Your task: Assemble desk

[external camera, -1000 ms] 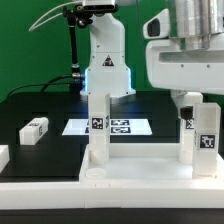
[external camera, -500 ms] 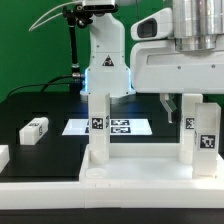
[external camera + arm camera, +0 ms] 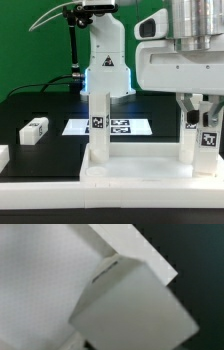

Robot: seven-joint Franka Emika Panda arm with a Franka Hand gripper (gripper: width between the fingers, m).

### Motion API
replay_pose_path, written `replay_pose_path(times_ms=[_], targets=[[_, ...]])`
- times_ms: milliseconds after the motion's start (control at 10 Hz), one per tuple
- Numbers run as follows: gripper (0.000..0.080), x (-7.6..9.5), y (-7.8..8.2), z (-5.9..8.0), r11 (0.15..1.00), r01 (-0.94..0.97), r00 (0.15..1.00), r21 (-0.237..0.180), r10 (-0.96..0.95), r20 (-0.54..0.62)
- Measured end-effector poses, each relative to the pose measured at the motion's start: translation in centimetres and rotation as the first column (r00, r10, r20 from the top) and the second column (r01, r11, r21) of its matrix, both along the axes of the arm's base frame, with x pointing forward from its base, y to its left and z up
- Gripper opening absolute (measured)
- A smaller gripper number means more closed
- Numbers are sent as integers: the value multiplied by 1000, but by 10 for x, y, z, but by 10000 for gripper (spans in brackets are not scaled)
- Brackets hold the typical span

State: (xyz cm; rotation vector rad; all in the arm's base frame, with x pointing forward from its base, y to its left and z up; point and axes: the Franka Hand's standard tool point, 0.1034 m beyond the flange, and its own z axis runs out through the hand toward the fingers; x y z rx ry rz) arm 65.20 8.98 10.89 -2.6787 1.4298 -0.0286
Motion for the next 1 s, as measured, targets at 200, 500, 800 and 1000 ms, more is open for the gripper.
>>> replay_pose_path(times_ms=[200, 500, 800, 1000], targets=[[9, 1, -5, -2, 966, 257, 966, 8, -257, -24], [2, 3, -6, -2, 963, 270, 963, 8, -270, -9], [2, 9, 3, 5, 993, -111, 993, -36, 112, 25], [321, 3, 12, 7, 961, -268, 960, -64, 272, 71]])
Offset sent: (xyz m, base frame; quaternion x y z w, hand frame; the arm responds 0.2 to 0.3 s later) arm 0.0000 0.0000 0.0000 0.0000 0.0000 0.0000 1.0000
